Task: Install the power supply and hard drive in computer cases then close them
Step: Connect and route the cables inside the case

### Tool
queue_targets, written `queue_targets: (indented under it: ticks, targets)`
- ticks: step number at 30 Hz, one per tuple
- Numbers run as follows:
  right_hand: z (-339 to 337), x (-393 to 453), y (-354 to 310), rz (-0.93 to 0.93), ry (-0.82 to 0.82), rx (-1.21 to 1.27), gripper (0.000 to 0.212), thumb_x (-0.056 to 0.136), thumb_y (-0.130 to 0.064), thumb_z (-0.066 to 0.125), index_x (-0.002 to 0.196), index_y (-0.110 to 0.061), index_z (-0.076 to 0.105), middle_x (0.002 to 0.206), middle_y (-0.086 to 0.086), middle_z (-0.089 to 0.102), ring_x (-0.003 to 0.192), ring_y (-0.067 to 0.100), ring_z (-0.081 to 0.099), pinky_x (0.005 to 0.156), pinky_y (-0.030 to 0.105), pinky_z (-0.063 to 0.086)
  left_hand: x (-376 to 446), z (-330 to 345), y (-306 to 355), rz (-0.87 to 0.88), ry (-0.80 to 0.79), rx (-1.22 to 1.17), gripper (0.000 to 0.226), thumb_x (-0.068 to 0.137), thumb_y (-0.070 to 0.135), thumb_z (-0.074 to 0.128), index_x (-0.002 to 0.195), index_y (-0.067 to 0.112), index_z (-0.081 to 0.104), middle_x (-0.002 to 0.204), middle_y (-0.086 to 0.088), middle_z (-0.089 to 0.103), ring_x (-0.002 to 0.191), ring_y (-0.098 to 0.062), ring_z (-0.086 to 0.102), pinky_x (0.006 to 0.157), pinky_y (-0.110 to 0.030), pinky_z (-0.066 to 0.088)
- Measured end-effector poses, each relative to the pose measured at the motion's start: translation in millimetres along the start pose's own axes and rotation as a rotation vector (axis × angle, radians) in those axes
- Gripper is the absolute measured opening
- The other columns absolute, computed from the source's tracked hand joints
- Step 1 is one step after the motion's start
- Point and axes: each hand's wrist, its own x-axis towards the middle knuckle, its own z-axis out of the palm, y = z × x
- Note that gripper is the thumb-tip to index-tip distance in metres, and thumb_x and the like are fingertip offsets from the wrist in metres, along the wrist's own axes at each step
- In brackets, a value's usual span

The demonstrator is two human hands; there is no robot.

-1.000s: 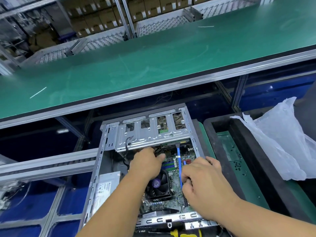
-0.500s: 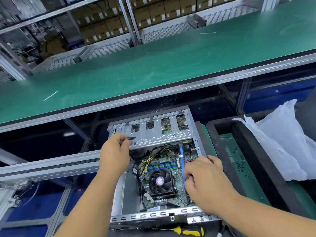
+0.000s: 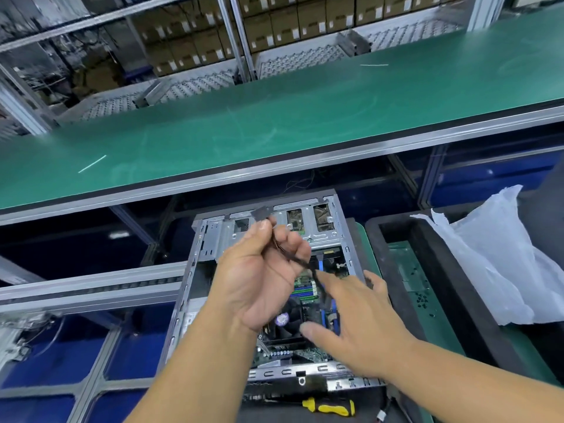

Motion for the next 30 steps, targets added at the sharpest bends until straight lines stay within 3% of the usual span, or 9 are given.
queue_targets:
  ticks: [3, 5, 9, 13, 17, 21, 25, 27, 30]
  targets:
    - [-0.4, -2.0, 2.7, -0.019, 0.08, 0.072, 0.04, 0.094, -0.067, 0.036, 0.12, -0.045, 0.058, 0.089, -0.027, 0.052, 0.104, 0.003, 0.049, 0.121, 0.046, 0.01, 5.6, 19.6, -2.6, -0.106, -0.099, -0.113, 0.013, 0.104, 0.016, 0.045, 0.097, 0.014, 0.055, 0.068, 0.001, 0.047, 0.058, -0.015, 0.053, 0.062, -0.033, 0.053]
    - [3.1, -4.2, 5.4, -0.033, 0.157, 0.067, 0.03, 0.099, -0.046, 0.034, 0.091, -0.037, 0.061, 0.083, -0.019, 0.057, 0.097, 0.002, 0.048, 0.119, 0.046, 0.016, 12.0, 24.0, -4.5, -0.156, -0.073, -0.115, 0.008, 0.104, 0.018, 0.043, 0.097, 0.018, 0.048, 0.067, 0.003, 0.037, 0.054, -0.014, 0.042, 0.058, -0.031, 0.047]
    - [2.6, -6.1, 4.5, 0.045, 0.226, 0.25, 0.026, 0.088, -0.039, 0.045, 0.106, -0.043, 0.063, 0.087, -0.02, 0.06, 0.101, 0.001, 0.054, 0.117, 0.027, 0.008, 26.2, 4.7, -13.3, -0.125, 0.146, -0.069, 0.023, 0.101, 0.02, 0.042, 0.113, 0.013, 0.06, 0.067, 0.003, 0.029, 0.053, -0.012, 0.03, 0.055, -0.028, 0.039]
    - [-2.6, -7.8, 7.5, -0.021, 0.137, 0.333, 0.049, 0.071, -0.016, 0.041, 0.105, -0.036, 0.07, 0.091, -0.018, 0.062, 0.106, 0.002, 0.054, 0.119, 0.03, 0.008, 35.2, -20.5, -15.4, -0.056, 0.236, -0.032, 0.029, 0.092, 0.024, 0.048, 0.109, 0.01, 0.067, 0.071, 0.001, 0.028, 0.058, -0.014, 0.027, 0.059, -0.03, 0.038]
    - [-7.1, -11.3, 8.6, -0.023, 0.082, 0.348, 0.025, 0.081, -0.033, 0.041, 0.082, -0.018, 0.062, 0.08, -0.005, 0.055, 0.099, 0.008, 0.053, 0.119, 0.039, 0.015, 46.1, -35.0, -21.6, 0.007, 0.317, 0.177, 0.033, 0.105, 0.042, 0.05, 0.101, 0.013, 0.064, 0.065, 0.004, 0.024, 0.053, -0.012, 0.025, 0.056, -0.027, 0.041]
    - [2.0, -10.3, -12.7, 0.149, 0.16, 0.345, 0.04, 0.078, -0.065, 0.052, 0.067, -0.027, 0.053, 0.073, -0.012, 0.057, 0.097, -0.002, 0.051, 0.111, 0.024, 0.018, 50.3, -44.0, -47.9, -0.028, 0.381, 0.439, 0.033, 0.109, 0.036, 0.046, 0.101, 0.009, 0.061, 0.058, 0.002, 0.034, 0.05, -0.014, 0.035, 0.057, -0.031, 0.046]
    - [0.3, -8.2, -7.1, 0.328, 0.275, 0.463, 0.029, 0.079, -0.055, 0.05, 0.074, -0.026, 0.053, 0.069, -0.002, 0.058, 0.08, 0.022, 0.054, 0.071, 0.035, 0.042, 53.2, -39.6, -63.7, -0.108, 0.38, 0.617, 0.036, 0.11, 0.034, 0.042, 0.109, 0.004, 0.063, 0.06, -0.004, 0.058, 0.053, -0.018, 0.057, 0.063, -0.035, 0.054]
    - [-0.9, -12.9, 6.5, 0.37, 0.317, 0.487, 0.029, 0.088, -0.052, 0.049, 0.079, -0.025, 0.047, 0.067, 0.001, 0.056, 0.075, 0.028, 0.053, 0.07, 0.039, 0.043, 52.6, -35.8, -64.6, -0.131, 0.327, 0.622, 0.038, 0.111, 0.034, 0.04, 0.116, 0.004, 0.062, 0.07, -0.008, 0.068, 0.065, -0.022, 0.068, 0.07, -0.038, 0.058]
    - [5.2, -26.4, 10.2, 0.321, 0.367, 0.437, 0.027, 0.095, -0.05, 0.045, 0.075, -0.034, 0.036, 0.068, -0.004, 0.046, 0.069, 0.015, 0.046, 0.069, 0.037, 0.036, 51.7, -33.0, -65.1, -0.201, 0.227, 0.476, 0.039, 0.11, 0.036, 0.039, 0.122, 0.004, 0.059, 0.088, -0.013, 0.074, 0.081, -0.026, 0.073, 0.077, -0.042, 0.06]
